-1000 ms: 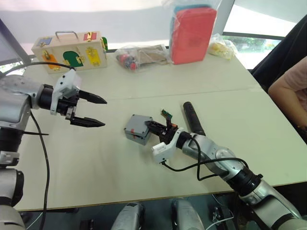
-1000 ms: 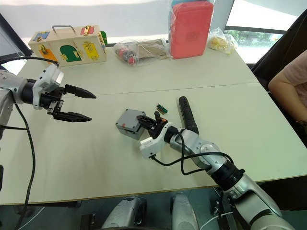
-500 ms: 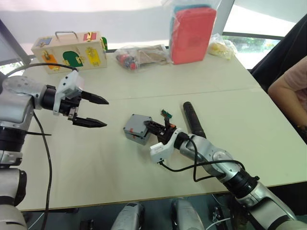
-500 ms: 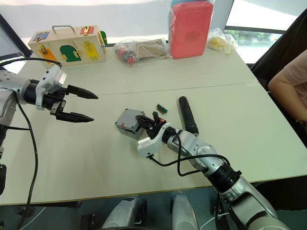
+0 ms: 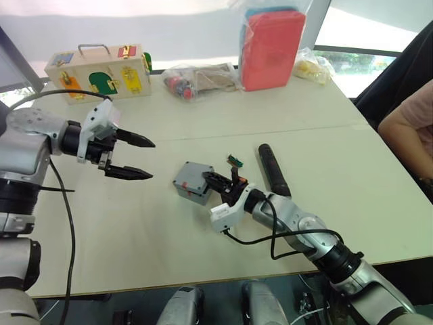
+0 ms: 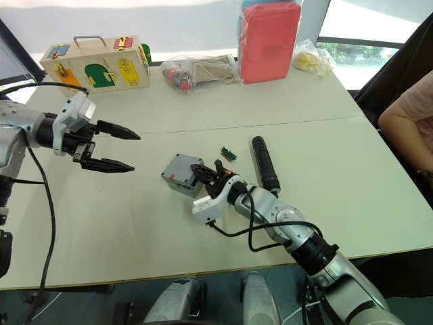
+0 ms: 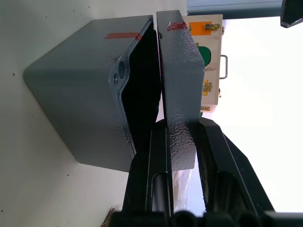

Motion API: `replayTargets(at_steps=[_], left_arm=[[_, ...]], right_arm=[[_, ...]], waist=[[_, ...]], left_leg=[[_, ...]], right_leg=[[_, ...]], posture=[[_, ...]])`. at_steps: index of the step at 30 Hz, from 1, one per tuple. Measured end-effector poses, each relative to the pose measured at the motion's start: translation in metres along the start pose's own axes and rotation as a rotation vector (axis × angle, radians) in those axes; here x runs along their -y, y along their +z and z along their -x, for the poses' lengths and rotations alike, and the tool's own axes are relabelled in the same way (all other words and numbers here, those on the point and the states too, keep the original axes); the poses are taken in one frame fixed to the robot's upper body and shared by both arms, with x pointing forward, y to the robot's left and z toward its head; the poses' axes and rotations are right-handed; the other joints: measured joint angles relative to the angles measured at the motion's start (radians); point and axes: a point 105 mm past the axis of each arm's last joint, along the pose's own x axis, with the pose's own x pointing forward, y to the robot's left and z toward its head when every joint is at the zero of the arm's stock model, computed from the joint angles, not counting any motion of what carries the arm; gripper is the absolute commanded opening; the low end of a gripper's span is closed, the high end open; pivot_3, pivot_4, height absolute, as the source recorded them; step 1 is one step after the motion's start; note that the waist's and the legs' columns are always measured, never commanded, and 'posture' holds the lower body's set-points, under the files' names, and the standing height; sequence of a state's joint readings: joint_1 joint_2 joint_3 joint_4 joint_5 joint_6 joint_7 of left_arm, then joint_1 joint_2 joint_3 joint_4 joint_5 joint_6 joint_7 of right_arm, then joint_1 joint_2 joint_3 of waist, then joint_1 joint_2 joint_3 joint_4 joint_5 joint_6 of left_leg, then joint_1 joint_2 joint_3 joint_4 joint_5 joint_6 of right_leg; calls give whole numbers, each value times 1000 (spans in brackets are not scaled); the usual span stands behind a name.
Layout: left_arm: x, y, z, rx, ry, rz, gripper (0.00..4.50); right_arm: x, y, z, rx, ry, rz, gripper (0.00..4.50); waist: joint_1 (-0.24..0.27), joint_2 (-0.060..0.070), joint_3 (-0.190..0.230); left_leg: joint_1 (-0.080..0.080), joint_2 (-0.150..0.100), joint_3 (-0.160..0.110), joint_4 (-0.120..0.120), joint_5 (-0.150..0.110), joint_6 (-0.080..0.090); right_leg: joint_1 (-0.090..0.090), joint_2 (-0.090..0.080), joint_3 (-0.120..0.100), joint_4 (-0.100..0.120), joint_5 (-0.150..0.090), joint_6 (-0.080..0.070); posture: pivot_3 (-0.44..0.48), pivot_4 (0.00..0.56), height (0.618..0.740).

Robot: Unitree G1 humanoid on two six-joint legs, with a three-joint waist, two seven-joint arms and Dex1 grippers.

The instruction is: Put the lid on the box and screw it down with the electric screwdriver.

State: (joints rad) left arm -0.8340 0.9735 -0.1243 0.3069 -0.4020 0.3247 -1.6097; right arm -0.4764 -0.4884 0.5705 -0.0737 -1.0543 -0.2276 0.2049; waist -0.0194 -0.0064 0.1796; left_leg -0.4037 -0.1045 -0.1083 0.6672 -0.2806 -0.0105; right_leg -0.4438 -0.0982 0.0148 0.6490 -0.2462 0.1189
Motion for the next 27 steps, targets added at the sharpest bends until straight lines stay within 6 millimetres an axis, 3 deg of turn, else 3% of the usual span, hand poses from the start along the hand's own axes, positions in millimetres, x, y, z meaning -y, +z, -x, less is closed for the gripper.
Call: replayTargets(at_steps=[10, 13, 17, 22, 27], left_arm=[[0, 4, -18, 43, -21, -17, 4469], [-3, 5, -29, 46, -4, -58, 3786], [-9, 2, -52, 58, 21, -97, 2005], [-4, -8, -89, 97, -12, -92, 246], [1, -23, -110, 64, -20, -87, 85]], right_arm=[[-7, -2, 4, -14, -38, 0, 202], [-9, -2, 4, -11, -41, 5, 202], [-11, -3, 4, -12, -45, 10, 202], [-12, -3, 4, -9, -48, 7, 202], [-13, -4, 4, -8, -48, 7, 202]], waist=[[2, 0, 0], [2, 0, 0], [4, 0, -1], [3, 0, -1], [3, -1, -2]], left_leg=[[0, 0, 0, 0, 0, 0], [0, 0, 0, 0, 0, 0], [0, 0, 0, 0, 0, 0], [1, 0, 0, 1, 0, 0], [1, 0, 0, 1, 0, 0]], right_leg=[[0, 0, 0, 0, 0, 0], [0, 0, 0, 0, 0, 0], [1, 0, 0, 0, 0, 0], [1, 0, 0, 0, 0, 0], [1, 0, 1, 0, 0, 0]], posture=[[0, 150, 740], [0, 150, 740], [0, 150, 740], [0, 150, 740], [0, 150, 740]])
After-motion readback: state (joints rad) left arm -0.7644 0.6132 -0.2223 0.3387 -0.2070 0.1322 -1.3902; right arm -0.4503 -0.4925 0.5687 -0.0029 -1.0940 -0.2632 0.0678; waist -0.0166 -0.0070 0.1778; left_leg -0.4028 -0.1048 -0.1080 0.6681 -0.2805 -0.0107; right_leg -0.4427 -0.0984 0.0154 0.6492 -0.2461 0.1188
